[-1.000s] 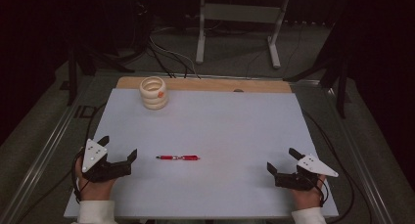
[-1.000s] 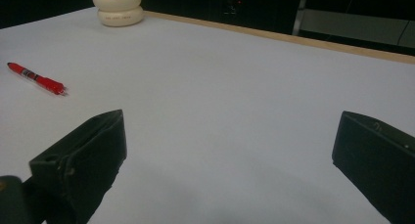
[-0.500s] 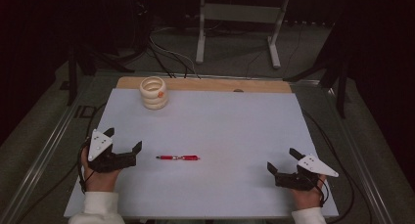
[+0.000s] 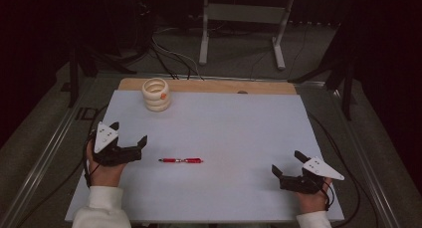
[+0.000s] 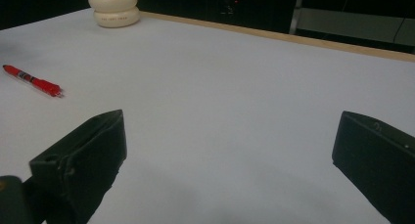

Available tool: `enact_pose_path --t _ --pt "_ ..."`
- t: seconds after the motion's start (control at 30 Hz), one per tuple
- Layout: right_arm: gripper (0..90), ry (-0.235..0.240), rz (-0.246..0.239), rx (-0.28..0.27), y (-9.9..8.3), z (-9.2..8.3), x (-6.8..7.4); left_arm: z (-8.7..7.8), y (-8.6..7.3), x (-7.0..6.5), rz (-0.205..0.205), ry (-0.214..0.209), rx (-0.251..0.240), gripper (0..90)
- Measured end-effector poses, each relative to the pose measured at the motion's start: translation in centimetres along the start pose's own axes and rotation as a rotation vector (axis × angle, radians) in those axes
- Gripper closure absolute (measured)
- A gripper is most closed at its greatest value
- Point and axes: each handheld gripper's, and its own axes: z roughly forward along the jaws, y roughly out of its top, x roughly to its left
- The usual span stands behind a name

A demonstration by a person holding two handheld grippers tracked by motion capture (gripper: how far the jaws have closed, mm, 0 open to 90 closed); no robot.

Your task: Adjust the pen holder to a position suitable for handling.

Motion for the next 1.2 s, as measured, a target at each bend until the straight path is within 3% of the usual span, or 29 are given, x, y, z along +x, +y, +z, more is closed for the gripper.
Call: enact_pose_path --t 0.27,0.57,1.2 --pt "0.1 -0.001 0.006 -0.002 0.0 0.0 0.0 0.9 0.9 0.1 0.008 0.005 0.001 0.2" --pt "0.1 -0.002 0.011 -0.003 0.0 0.0 -0.1 2.1 1.7 0.6 -0.018 0.020 -0.012 0.2" --pt "0.0 -0.003 0.020 0.002 0.0 0.0 -0.1 4.9 3.5 1.6 -0.010 0.044 -0.004 0.2"
